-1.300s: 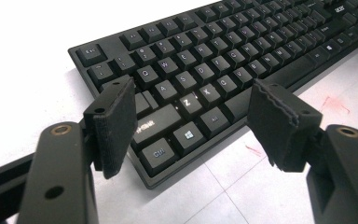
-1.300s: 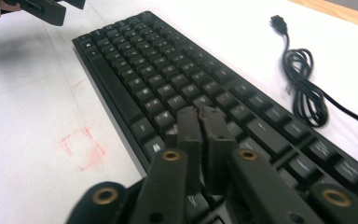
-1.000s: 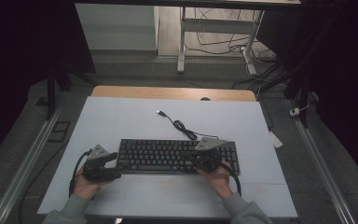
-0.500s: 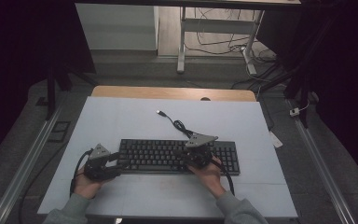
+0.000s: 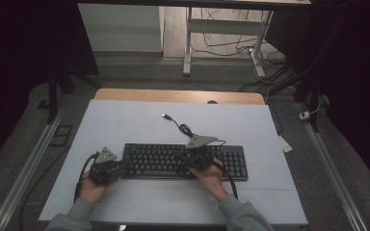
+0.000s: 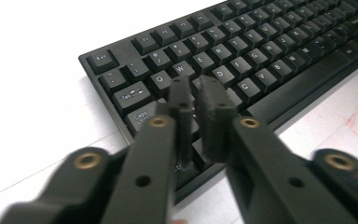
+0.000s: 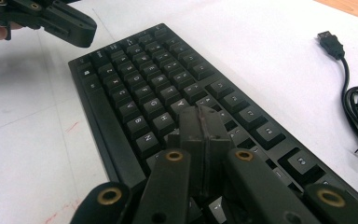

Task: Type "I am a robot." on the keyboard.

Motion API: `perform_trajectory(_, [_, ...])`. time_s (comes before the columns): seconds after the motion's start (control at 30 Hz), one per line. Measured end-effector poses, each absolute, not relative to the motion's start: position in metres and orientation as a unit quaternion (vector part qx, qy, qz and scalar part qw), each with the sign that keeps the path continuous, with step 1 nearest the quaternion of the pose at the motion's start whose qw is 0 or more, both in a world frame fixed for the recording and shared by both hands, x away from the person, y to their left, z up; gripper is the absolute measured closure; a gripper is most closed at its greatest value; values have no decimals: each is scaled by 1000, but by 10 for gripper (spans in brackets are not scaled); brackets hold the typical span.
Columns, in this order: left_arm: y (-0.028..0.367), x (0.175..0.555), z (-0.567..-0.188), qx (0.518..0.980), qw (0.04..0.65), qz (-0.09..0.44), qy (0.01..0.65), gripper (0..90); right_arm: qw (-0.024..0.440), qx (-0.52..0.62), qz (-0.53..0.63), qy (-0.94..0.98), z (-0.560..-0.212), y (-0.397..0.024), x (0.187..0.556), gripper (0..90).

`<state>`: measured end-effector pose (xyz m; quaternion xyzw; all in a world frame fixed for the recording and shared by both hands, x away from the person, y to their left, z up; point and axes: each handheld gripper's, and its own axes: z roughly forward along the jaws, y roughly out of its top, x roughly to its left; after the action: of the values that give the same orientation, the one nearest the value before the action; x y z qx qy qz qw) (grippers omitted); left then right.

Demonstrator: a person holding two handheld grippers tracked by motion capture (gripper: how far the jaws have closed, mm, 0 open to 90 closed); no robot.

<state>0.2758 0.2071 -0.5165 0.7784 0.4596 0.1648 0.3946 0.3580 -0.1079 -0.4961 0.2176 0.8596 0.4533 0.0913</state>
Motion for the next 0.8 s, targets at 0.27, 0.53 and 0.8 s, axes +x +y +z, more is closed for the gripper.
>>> perform_trajectory(0.27, [203, 283, -523, 789, 374, 162, 459, 887, 92, 223, 444, 863, -497, -101, 363, 894])
perform_trajectory(0.53, [202, 285, -529, 794, 360, 158, 463, 887, 85, 228, 435, 867, -502, -95, 368, 894])
perform_trajectory(0.8, [203, 286, -530, 794, 357, 164, 464, 886, 83, 232, 423, 872, -508, -87, 372, 893])
